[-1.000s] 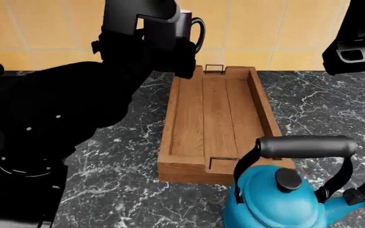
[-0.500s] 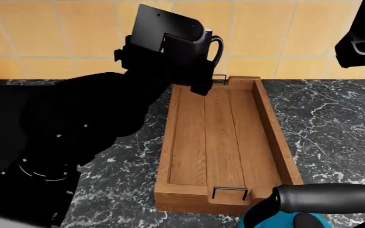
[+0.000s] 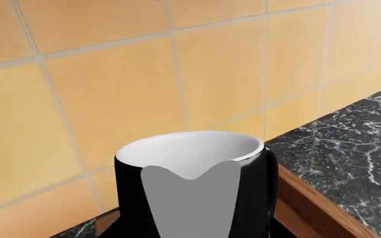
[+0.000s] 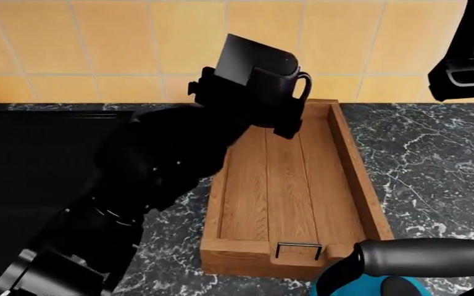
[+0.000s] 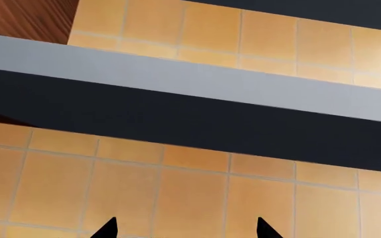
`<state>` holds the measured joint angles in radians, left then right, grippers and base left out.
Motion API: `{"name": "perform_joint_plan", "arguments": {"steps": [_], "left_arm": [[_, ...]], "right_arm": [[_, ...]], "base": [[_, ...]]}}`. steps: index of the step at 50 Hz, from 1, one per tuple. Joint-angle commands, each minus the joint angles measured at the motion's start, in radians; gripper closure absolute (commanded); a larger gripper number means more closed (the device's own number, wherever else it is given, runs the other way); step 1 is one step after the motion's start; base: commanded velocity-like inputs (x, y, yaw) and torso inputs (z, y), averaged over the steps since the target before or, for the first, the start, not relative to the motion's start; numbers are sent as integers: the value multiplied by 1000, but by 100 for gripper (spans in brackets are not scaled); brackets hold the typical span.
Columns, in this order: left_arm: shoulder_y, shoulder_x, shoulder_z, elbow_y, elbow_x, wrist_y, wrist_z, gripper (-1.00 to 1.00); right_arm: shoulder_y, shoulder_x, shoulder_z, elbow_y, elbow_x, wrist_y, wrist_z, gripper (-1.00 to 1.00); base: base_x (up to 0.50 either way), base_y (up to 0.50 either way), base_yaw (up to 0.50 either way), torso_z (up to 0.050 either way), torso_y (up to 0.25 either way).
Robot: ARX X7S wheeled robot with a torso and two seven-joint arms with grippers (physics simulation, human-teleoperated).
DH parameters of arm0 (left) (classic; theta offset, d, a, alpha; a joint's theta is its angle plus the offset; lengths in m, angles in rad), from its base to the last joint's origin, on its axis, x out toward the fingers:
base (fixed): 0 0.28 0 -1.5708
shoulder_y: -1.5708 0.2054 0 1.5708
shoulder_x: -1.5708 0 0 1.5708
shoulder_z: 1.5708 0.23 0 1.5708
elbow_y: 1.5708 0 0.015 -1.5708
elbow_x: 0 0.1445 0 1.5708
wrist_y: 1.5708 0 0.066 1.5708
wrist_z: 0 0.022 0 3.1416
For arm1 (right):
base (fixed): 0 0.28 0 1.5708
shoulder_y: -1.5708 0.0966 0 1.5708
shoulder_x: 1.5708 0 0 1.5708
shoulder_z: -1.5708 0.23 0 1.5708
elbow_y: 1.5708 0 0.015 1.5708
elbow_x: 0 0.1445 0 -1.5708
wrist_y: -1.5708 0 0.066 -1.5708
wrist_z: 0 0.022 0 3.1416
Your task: Pick the kettle from the counter and place it on the tray. Then pick the mug from the cabinet and place it on the tray. Then close the cabinet doors.
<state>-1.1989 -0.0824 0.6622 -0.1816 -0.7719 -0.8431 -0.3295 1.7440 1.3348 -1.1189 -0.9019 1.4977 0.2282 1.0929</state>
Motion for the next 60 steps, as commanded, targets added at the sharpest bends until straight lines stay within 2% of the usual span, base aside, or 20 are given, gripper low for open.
{"name": "perform_joint_plan", "arguments": {"steps": [1, 12, 36, 37, 60], "left_arm": [[-7, 60, 49, -141, 18, 77, 25, 100], [6, 61, 102, -151, -23, 97, 18, 100], [12, 44, 131, -208, -59, 141, 12, 100], [9, 43, 130, -211, -61, 142, 12, -100], [-35, -2, 93, -189, -124, 129, -3, -100]], "right_arm": [[-33, 10, -9, 4, -26, -20, -8, -100], [-51, 24, -9, 4, -36, -35, -14, -100], [-65, 14, -6, 9, -44, -32, -12, -100], [-66, 13, -6, 10, -44, -32, -12, -100], [-57, 1, 8, 8, -32, -13, -5, -100]], "base": [[0, 0, 0, 0, 0], [0, 0, 0, 0, 1], [0, 0, 0, 0, 0], [0, 0, 0, 0, 0], [0, 0, 0, 0, 0]]}}
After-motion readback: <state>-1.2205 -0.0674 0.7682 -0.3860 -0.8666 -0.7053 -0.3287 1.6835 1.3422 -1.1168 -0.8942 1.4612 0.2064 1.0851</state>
